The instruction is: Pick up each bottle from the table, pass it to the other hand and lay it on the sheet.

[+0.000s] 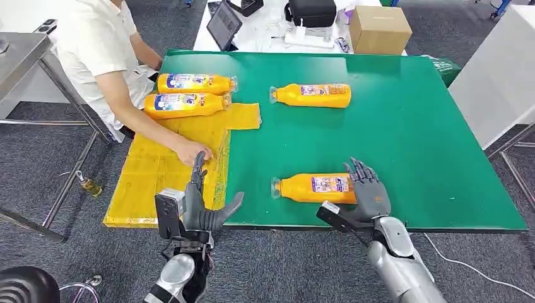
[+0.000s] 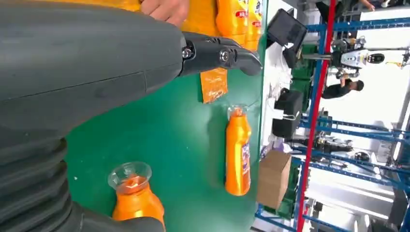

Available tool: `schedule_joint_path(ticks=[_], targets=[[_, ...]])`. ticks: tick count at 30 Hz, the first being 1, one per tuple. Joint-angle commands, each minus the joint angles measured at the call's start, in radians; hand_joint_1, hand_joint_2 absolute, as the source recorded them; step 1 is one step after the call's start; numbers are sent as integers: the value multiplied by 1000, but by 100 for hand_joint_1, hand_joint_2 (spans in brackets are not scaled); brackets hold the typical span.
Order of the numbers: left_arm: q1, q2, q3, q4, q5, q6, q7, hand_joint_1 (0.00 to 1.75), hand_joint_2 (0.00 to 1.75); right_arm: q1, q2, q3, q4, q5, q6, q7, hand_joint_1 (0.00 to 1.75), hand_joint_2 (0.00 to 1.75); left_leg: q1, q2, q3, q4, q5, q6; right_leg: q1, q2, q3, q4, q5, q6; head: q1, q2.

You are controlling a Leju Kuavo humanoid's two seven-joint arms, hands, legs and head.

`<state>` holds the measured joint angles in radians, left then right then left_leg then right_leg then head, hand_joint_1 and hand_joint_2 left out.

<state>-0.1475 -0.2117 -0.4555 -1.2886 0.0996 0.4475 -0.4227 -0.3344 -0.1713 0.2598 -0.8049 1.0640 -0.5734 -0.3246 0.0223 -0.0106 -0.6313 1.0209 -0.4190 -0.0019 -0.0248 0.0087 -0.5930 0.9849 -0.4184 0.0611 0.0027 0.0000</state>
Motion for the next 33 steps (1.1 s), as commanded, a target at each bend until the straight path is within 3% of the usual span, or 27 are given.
schedule_joint_path(ticks=[1, 10, 11, 12, 13, 16, 22, 27, 33], targets=[[-44, 0, 2, 56, 25, -16, 21, 0, 175, -116, -22, 110, 164, 55, 12, 46, 0, 175, 0, 1, 2, 0, -1, 1, 0, 0, 2, -1, 0, -2, 0, 0], [-55, 4, -8, 47, 72, -59, 64, 0, 175, -191, -68, 185, 204, 56, 214, 89, 0, 175, 0, 0, 2, 0, 0, 1, 0, -1, 2, -1, 0, -2, 0, 0], [-56, 5, -9, 47, 74, -64, 64, 0, 175, -196, -78, 197, 208, 38, 263, 89, 14, 175, 0, 0, 4, -1, 0, 2, 1, -2, 4, -1, 0, -3, 0, 0], [-55, 5, -8, 47, 77, -68, 68, 0, 175, -202, -91, 213, 214, 28, 307, 89, 150, 175, 0, 1, 6, -1, -1, 2, 1, -2, 6, -2, -1, -4, 0, 0], [-55, 7, -8, 46, 79, -71, 71, 0, 175, -209, -102, 223, 224, 11, 348, 86, 175, 175, 0, 0, 3, 0, 0, 1, 0, -1, 3, -1, 0, -2, 0, 0], [-46, 13, -12, 46, 84, -77, 81, 0, 175, -199, -125, 222, 235, -44, 413, 61, 175, 175, 0, -1, 4, 0, 0, 2, 0, -2, 5, -1, -1, -2, 0, 0], [-28, 17, -15, 44, 88, -73, 85, 0, 175, -145, -140, 210, 188, -113, 422, 30, 175, 175, 1, -4, 8, -2, 0, 1, 1, -5, 9, -3, -1, -2, 0, 0], [-29, 16, -14, 46, 92, -68, 81, 0, 175, -120, -130, 190, 157, -176, 444, 1, 175, 175, 1, -3, 7, -1, 0, 1, 1, -3, 8, -3, 0, -2, 0, 0], [-22, 15, -6, 44, 115, -44, 57, 0, 175, -46, -67, 96, 25, -374, 458, -96, 175, 175, 2, -1, 11, -3, 0, 1, 2, -3, 12, -5, 0, -3, 0, 0]])
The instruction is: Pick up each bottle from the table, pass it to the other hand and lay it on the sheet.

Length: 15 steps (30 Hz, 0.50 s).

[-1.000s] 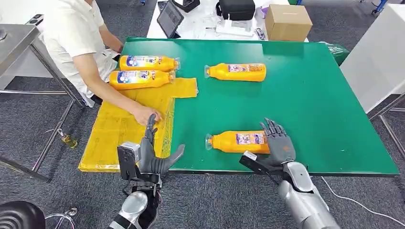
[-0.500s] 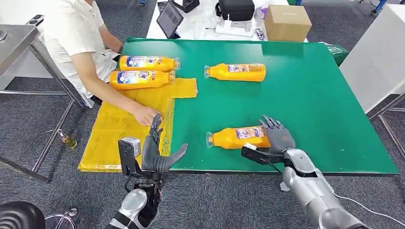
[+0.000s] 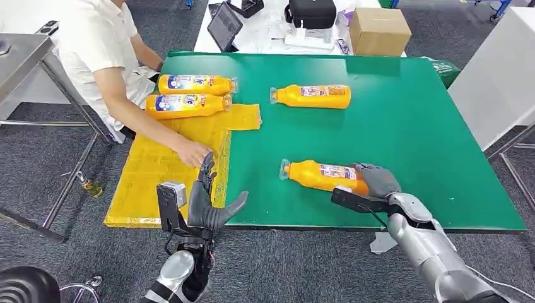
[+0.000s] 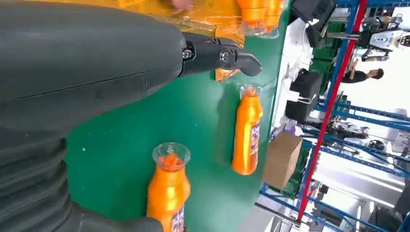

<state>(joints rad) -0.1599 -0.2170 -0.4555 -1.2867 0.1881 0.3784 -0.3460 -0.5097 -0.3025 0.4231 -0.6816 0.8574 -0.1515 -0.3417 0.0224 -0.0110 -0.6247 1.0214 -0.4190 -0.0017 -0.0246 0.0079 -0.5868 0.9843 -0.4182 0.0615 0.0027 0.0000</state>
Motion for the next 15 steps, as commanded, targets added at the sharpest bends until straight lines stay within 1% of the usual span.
schedule_joint_path(ticks=[1, 2, 4, 5, 7, 8, 11, 13, 15], targets=[[-9, 21, -7, 42, 28, 26, -20, 0, 175, 134, 66, -65, -111, -168, 36, -71, 175, 175, 2, 0, 5, -3, 0, 1, 2, -2, 6, -4, 0, -4, 0, 0], [-9, 21, -7, 42, 28, 26, -20, 0, 175, 134, 66, -65, -111, -168, 36, -71, 175, 175, 1, 0, 4, -2, 0, 0, 2, -1, 5, -2, 0, -3, 1, 0], [-9, 21, -7, 42, 28, 26, -20, 0, 175, 134, 62, -66, -111, -168, 37, -71, 175, 175, 1, 3, 6, -3, -1, 1, 2, 0, 6, -3, 0, -5, 0, 0], [-5, 15, 3, 41, 46, 30, -19, 0, 175, 145, 72, -87, -134, -202, 34, -94, 175, 175, 1, 2, 4, -2, -1, 0, 1, 1, 3, -1, 0, -2, 0, 0], [8, 15, 12, 44, 128, 3, 8, 0, 175, 176, 96, -102, -206, -231, 23, -118, 175, 175, 1, 3, 5, -2, -1, 0, 2, 1, 4, -2, 0, -3, 0, 0], [18, 14, 20, 48, 192, -16, 25, 0, 175, 201, 123, -120, -263, -269, 14, -139, 175, 175, 1, 3, 4, -2, -1, 0, 1, 1, 3, -1, 0, -2, 0, 0], [36, 27, -10, 56, 246, -57, 17, 0, 175, 257, 188, -114, -395, -316, -3, -146, 175, 175, 1, 5, 6, -3, -1, 0, 2, 2, 5, -2, 0, -4, 0, 0], [49, 47, -46, 54, 262, -104, 31, 0, 175, 287, 252, -105, -456, -367, -22, -159, 175, 175, 1, 7, 5, -2, -2, 0, 2, 4, 4, -1, 0, -4, 0, 0], [58, 55, -58, 54, 267, -122, 29, 0, 175, 307, 294, -75, -483, -386, -30, -161, 175, 175, 1, 8, 5, -3, -3, 0, 2, 5, 2, -1, -1, -5, 0, 0]])
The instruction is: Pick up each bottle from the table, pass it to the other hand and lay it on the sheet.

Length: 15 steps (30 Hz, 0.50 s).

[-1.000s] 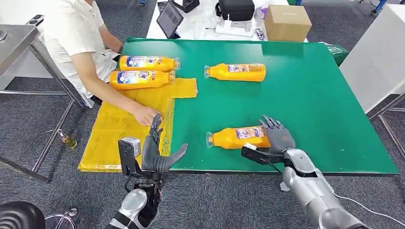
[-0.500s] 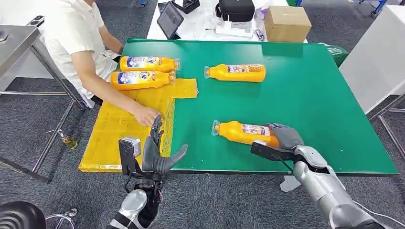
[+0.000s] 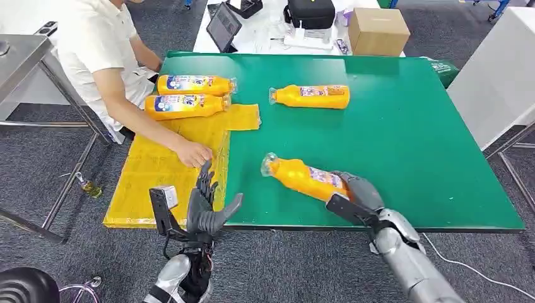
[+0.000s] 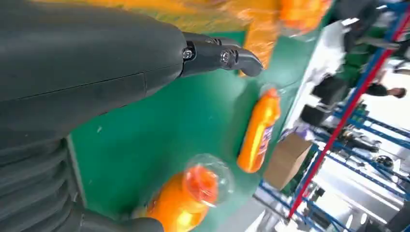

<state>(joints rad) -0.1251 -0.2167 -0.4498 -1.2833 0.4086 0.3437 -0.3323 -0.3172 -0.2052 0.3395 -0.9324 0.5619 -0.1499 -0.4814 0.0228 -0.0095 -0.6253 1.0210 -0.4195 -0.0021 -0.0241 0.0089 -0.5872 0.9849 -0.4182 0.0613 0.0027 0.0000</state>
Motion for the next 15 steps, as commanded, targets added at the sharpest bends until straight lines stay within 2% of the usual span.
schedule_joint_path(ticks=[1, 5, 9, 12, 15], targets=[[22, 57, -75, 49, 42, -96, 9, 0, 175, 123, 214, 42, -239, -94, -30, -18, 175, 175, 0, 4, 2, -2, -1, 0, 1, 3, 0, -1, -1, -3, 0, 0], [-1, 65, -107, 46, 17, -134, -2, 0, 175, 98, 246, 147, -183, -134, -16, -21, 175, 175, 1, 3, 0, -1, -1, 0, 1, 2, -2, -1, -1, -3, 0, 0], [-12, 59, -111, 42, 11, -141, -3, 0, 175, 79, 259, 170, -156, -145, -9, -25, 175, 175, 1, 2, -4, -1, 0, 1, 1, 1, -5, 0, -1, -2, 0, 0], [-14, 61, -112, 42, 5, -148, -5, 0, 175, 63, 254, 190, -135, -161, -11, -33, 175, 175, 1, 3, -1, -1, -1, 1, 1, 1, -2, -1, -1, -4, 0, 0], [-15, 52, -111, 13, -3, -149, -24, 0, 175, 26, 275, 237, -55, -171, 7, -19, 175, 175, 1, 2, -2, -1, -1, 1, 1, 0, -2, -1, -1, -4, 0, 0]])
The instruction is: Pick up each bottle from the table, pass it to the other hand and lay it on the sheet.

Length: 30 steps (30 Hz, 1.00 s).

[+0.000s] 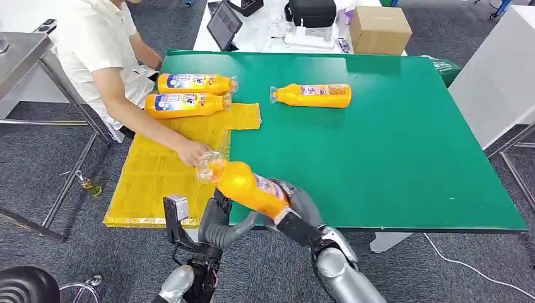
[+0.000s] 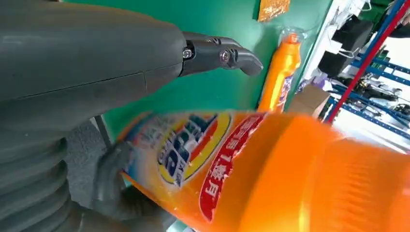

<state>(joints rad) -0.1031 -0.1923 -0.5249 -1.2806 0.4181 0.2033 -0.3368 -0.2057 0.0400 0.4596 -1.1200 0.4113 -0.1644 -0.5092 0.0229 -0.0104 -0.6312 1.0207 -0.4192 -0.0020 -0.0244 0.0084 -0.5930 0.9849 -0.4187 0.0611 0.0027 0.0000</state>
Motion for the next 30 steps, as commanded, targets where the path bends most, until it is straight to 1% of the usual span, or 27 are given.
schedule_joint_path(ticks=[1, 4, 7, 9, 10, 11, 12, 16, 17, 19, 20, 21, 24, 25, 26, 29, 30], targets=[[-34, 26, -38, -3, -13, -9, -22, 0, 175, -94, 32, 131, 152, -17, 21, 8, 175, 175, 0, 3, 3, -1, -1, 1, 1, 2, 2, 0, 0, -2, 0, 0], [-26, 28, -51, -41, -20, -13, -34, 0, 175, -109, 36, 155, 193, -20, 31, 8, 175, 175, 1, 5, 6, -1, -2, 1, 2, 3, 4, -1, 0, -4, 0, 0], [-14, 38, -69, -75, -13, -31, -29, 0, 175, -119, 33, 173, 218, -20, 24, 0, 175, 175, 0, 2, 3, -1, -1, 1, 1, 1, 2, -1, 0, -2, 0, 0], [-14, 38, -71, -74, -12, -33, -29, 0, 175, -120, 33, 176, 218, -19, 25, -1, 175, 175, 0, 3, 8, -1, -2, 2, 1, 1, 7, -2, -1, -4, 0, 0], [-14, 38, -71, -74, -12, -33, -29, 0, 175, -120, 33, 176, 218, -19, 25, -1, 175, 175, 1, 3, 4, -1, -1, 1, 1, 2, 3, -1, 0, -2, 0, 0], [-14, 38, -71, -74, -12, -33, -29, 0, 175, -120, 33, 176, 218, -19, 25, -1, 175, 175, 0, 3, 6, -1, -2, 2, 1, 1, 5, -1, -1, -3, 0, 0], [-14, 38, -71, -74, -12, -33, -29, 0, 175, -120, 33, 176, 218, -19, 25, -1, 175, 175, 0, 1, 2, -1, 0, 1, 1, 0, 2, -1, 0, -2, 1, 0], [-14, 38, -71, -74, -12, -33, -29, 0, 175, -120, 33, 176, 218, -19, 25, -1, 175, 175, 0, 3, 7, -1, -2, 2, 1, 0, 6, -1, -1, -4, 0, 0], [-14, 38, -71, -74, -12, -33, -29, 0, 175, -120, 33, 176, 218, -19, 25, -1, 175, 175, 0, 2, 3, -1, -1, 1, 1, 1, 2, -1, 0, -2, 0, 0], [-14, 38, -71, -74, -12, -33, -29, 0, 175, -120, 33, 176, 218, -19, 25, -1, 175, 175, 1, 2, 6, -2, -2, 2, 2, 0, 6, -1, -1, -4, 0, 0], [-14, 38, -71, -74, -12, -33, -29, 0, 175, -120, 33, 176, 218, -19, 25, -1, 175, 175, 0, 1, 2, -1, -1, 1, 1, 0, 2, -1, 0, -2, 0, 0], [-14, 38, -71, -74, -12, -33, -29, 0, 175, -120, 33, 176, 218, -19, 25, -1, 175, 175, 1, 2, 5, -1, -2, 1, 1, 0, 4, -1, -1, -3, 0, 0], [-14, 38, -71, -74, -12, -33, -29, 0, 175, -120, 33, 176, 218, -19, 25, -1, 175, 175, 0, 1, 1, -1, 0, 1, 1, 0, 1, 0, 0, -2, 0, 0], [-14, 38, -71, -74, -12, -33, -29, 0, 175, -120, 33, 176, 218, -19, 25, -1, 175, 175, 0, 2, 4, -1, -1, 1, 1, 0, 4, -1, -1, -3, 0, 0], [-14, 38, -71, -74, -12, -33, -29, 0, 175, -120, 33, 176, 218, -19, 25, -1, 175, 175, 0, 1, 2, -1, 0, 1, 0, 0, 1, 0, 0, -2, 0, 0], [-31, 28, -52, -45, 51, -69, -6, 0, 175, -122, 27, 207, 209, -12, 47, -26, 175, 175, 0, 2, 4, -1, -1, 1, 1, 0, 4, -1, -1, -3, 0, 0], [-42, 19, -36, -31, 104, -110, 2, 0, 175, -125, 28, 228, 212, -12, 64, -37, 175, 175, 0, 1, 2, -1, -1, 1, 1, 0, 2, 0, 0, -2, 0, 0]])
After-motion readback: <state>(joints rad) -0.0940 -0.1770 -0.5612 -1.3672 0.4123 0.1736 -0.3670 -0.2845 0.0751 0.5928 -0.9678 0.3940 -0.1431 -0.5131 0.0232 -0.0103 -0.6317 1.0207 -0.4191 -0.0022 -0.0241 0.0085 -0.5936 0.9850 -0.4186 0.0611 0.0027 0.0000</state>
